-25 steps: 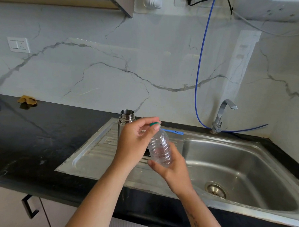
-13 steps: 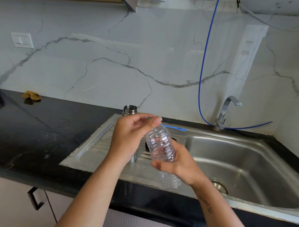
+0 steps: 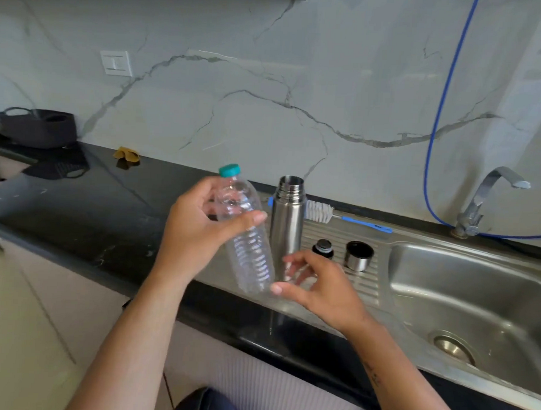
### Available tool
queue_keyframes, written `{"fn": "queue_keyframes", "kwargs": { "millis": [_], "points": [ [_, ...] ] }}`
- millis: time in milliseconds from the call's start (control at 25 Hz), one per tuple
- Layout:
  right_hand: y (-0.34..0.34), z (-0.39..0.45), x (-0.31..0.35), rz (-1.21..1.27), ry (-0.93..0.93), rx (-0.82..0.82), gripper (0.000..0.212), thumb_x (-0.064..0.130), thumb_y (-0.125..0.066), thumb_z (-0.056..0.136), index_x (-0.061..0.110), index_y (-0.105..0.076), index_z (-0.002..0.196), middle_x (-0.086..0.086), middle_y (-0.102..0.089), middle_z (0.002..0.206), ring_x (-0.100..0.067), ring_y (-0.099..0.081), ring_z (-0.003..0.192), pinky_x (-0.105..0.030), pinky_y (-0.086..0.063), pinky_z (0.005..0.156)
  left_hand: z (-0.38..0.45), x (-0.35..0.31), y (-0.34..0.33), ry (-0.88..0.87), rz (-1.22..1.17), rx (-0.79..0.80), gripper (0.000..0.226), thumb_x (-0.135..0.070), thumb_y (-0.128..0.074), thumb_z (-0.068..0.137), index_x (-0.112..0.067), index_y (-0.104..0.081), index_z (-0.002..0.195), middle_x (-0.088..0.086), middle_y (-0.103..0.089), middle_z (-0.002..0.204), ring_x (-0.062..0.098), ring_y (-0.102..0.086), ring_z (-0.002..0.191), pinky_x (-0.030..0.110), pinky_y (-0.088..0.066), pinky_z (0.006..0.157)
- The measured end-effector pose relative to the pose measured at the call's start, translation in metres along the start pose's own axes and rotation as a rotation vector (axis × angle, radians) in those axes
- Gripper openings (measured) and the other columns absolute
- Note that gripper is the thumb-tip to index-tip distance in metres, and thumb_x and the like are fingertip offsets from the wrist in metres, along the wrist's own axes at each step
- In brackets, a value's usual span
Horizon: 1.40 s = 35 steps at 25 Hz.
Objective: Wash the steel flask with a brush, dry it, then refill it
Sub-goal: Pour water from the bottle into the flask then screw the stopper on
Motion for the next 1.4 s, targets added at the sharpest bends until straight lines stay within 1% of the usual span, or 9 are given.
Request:
{"fn": "queue_keyframes", "kwargs": {
  "millis": [120,320,560,880,1080,1160,1240,1280,1400],
  "points": [
    [-0.033,-0.004,-0.027,-0.181,0.025,-0.037,0.030,0.061,-0.066,0.082,0.032,-0.069,0.089,0.021,-0.068,0.079,-0.002,-0.060,0.065,-0.024,-0.048,0.062,0.028,0.025,0.033,0.074,0.089,-0.120,0.060,-0.029,-0.092,0.071,-0.025,-0.064,0.125,-0.011,-0.073,0.112,0.003,-0.071,0.099,0.020,-0.056,0.075],
    [-0.056,-0.008,-0.036,-0.388,0.134,-0.069,0.020,0.050,-0.056,0.087,0.034,-0.066,0.082,0.019,-0.064,0.073,-0.002,-0.057,0.067,-0.025,-0.048,0.058,0.081,0.075,0.047,0.145,0.243,-0.264,0.068,-0.028,-0.091,0.075,-0.021,-0.056,0.133,-0.013,-0.060,0.116,0.001,-0.060,0.096,0.015,-0.045,0.071],
    [-0.059,-0.009,-0.039,-0.388,0.135,-0.062,0.018,0.047,-0.057,0.090,0.033,-0.061,0.080,0.015,-0.057,0.071,-0.008,-0.056,0.066,-0.027,-0.049,0.057,0.126,0.122,0.051,0.168,0.328,-0.393,0.064,-0.024,-0.089,0.078,-0.017,-0.056,0.132,-0.003,-0.062,0.122,0.018,-0.062,0.113,0.028,-0.049,0.085],
    [-0.059,-0.007,-0.041,-0.356,0.130,-0.081,0.019,0.047,-0.053,0.090,0.032,-0.061,0.080,0.014,-0.057,0.070,-0.009,-0.057,0.066,-0.028,-0.049,0.059,0.136,0.144,0.045,0.176,0.335,-0.386,0.075,-0.022,-0.089,0.077,-0.019,-0.050,0.140,0.001,-0.060,0.134,0.014,-0.059,0.111,0.029,-0.050,0.087],
    [-0.059,-0.007,-0.041,-0.343,0.112,-0.108,0.019,0.044,-0.054,0.089,0.030,-0.062,0.080,0.012,-0.058,0.070,-0.010,-0.057,0.066,-0.030,-0.050,0.058,0.131,0.138,0.047,0.211,0.406,-0.445,0.093,-0.034,-0.091,0.074,-0.018,-0.041,0.151,0.005,-0.047,0.150,0.024,-0.048,0.137,0.041,-0.049,0.104],
    [-0.059,-0.007,-0.041,-0.327,0.093,-0.118,0.017,0.043,-0.056,0.089,0.031,-0.062,0.079,0.012,-0.058,0.070,-0.010,-0.056,0.066,-0.030,-0.050,0.059,0.122,0.124,0.039,-0.012,0.542,-0.583,0.082,-0.040,-0.086,0.078,-0.014,-0.047,0.145,0.006,-0.047,0.148,0.021,-0.039,0.140,0.037,-0.043,0.112],
    [-0.059,-0.006,-0.042,-0.313,0.066,-0.143,0.016,0.042,-0.059,0.089,0.031,-0.062,0.079,0.012,-0.059,0.069,-0.010,-0.057,0.066,-0.027,-0.050,0.059,0.111,0.107,0.016,-0.281,0.526,-0.633,0.059,-0.038,-0.079,0.085,-0.012,-0.055,0.133,0.005,-0.056,0.135,0.014,-0.046,0.129,0.022,-0.043,0.107],
    [-0.058,-0.005,-0.043,-0.300,0.046,-0.160,0.016,0.042,-0.060,0.090,0.031,-0.063,0.079,0.012,-0.060,0.069,-0.010,-0.057,0.066,-0.026,-0.049,0.058,0.105,0.100,0.000,-0.348,0.441,-0.589,0.049,-0.036,-0.076,0.089,-0.012,-0.058,0.128,0.003,-0.060,0.128,0.013,-0.052,0.121,0.021,-0.046,0.101],
    [-0.052,-0.004,-0.043,-0.204,-0.043,-0.221,0.018,0.040,-0.063,0.092,0.030,-0.066,0.078,0.012,-0.064,0.070,-0.010,-0.060,0.067,-0.021,-0.047,0.058,0.082,0.101,-0.058,-0.211,0.034,-0.337,0.035,-0.041,-0.066,0.098,-0.014,-0.062,0.120,-0.003,-0.066,0.116,0.010,-0.063,0.107,0.034,-0.055,0.092]
  ]
}}
Point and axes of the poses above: each hand's wrist, its own z-axis towards the middle knuckle, its own y-axis out of the back of the hand, x = y × z, the point moved 1 cm from there along z, towards the middle knuckle
